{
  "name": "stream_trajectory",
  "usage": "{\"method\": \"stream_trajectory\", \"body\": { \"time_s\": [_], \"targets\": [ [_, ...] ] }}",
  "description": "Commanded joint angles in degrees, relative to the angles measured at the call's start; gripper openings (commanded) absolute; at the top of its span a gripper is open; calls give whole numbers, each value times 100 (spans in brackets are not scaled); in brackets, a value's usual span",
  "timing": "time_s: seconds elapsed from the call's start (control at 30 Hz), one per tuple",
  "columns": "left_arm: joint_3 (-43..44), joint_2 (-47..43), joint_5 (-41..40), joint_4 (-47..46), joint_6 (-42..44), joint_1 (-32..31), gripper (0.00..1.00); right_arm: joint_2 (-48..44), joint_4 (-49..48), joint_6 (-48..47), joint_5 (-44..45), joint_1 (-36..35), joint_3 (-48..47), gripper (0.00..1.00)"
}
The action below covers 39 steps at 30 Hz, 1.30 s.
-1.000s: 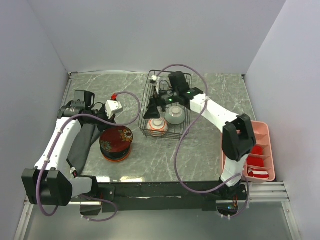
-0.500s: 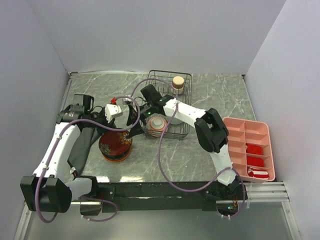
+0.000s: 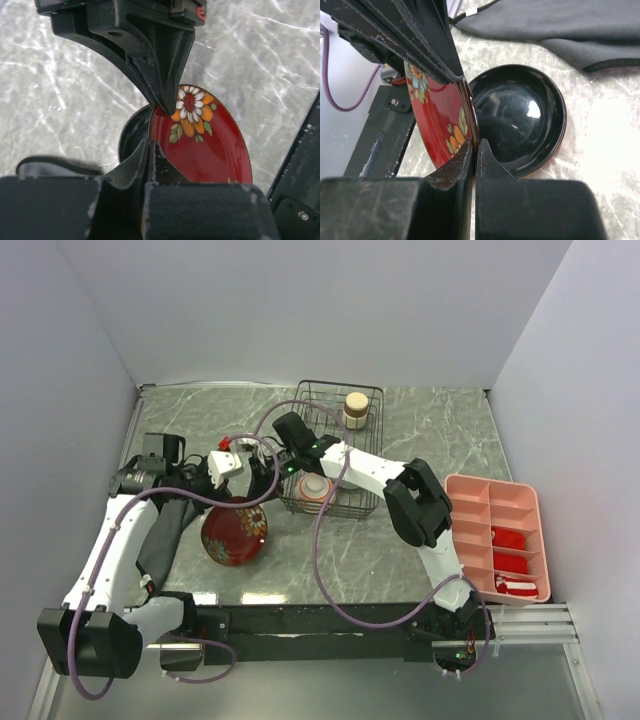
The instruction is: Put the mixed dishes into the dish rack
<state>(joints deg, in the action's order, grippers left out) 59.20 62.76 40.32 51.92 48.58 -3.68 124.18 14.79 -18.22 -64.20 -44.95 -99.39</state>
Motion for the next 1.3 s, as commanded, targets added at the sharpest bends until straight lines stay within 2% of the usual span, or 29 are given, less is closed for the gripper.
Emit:
{"method": "stream_trajectory", "body": {
  "time_s": [0.0,0.07,0.1,0.13,0.17,0.2,0.27,0.33,0.4,0.47,0.6,0.73,0.8,0.83,0.93,0.97,1.0,1.07,1.1,1.27],
  "targets": [
    [196,-510,126,-647,-724,-10,1,-349,7,108,153,21,16,0],
    [311,-790,-189,-1374,-1242,-10,2,-473,-11,204,259,30,60,0],
    [425,-905,-391,-1717,-1950,-10,6,-604,-54,257,312,21,69,0],
    [443,-1158,-1106,-2599,-2331,-10,13,-666,-98,318,382,30,61,0],
    [443,-1300,-1583,-3052,-2657,-10,24,-737,-134,467,556,39,61,0],
    [356,-1441,-2041,-3474,-3200,-10,26,-877,-204,555,689,48,43,0],
    [137,-1793,-3373,-4649,-3337,-10,29,-1044,-204,792,1154,100,-53,0],
    [-346,-1925,-3924,-5156,-3197,-10,29,-1386,-248,1003,1655,214,-54,0],
    [-619,-1873,-4364,-5447,-3414,-10,17,-1868,-362,1591,2285,460,-1,0],
    [-690,-1671,-4331,-5229,-3696,-10,1,-2212,-293,1978,2709,723,61,0],
    [-734,-1189,-3306,-5077,-4460,-10,1,-3056,347,1664,2800,1058,78,0],
    [-796,-487,-2899,-5298,-5252,-10,1,-3286,833,2241,2334,1663,-19,0],
    [-709,-239,-2802,-5210,-5777,-18,1,-3531,850,2541,2272,2023,104,0],
    [-682,14,-2418,-4914,-5876,-10,1,-3654,894,2482,2342,2077,235,0],
    [-804,454,-1538,-4893,-5869,-167,1,-4199,1158,1877,3297,2095,691,0],
    [-883,587,-1405,-4902,-5834,-420,1,-4505,1062,1875,3875,2087,867,0],
    [-823,727,-1282,-4772,-5459,-614,1,-4673,974,1875,4298,2095,1069,0],
    [-630,1097,-1525,-4261,-4922,-1332,1,-5051,886,1804,4906,2104,1536,0],
    [-646,1141,-1448,-4304,-4919,-1415,1,-5140,929,1813,5492,2104,1615,0],
    [-533,1536,-1491,-4191,-5034,-1486,1,-5535,702,2146,6744,2095,1862,0]
  ]
}}
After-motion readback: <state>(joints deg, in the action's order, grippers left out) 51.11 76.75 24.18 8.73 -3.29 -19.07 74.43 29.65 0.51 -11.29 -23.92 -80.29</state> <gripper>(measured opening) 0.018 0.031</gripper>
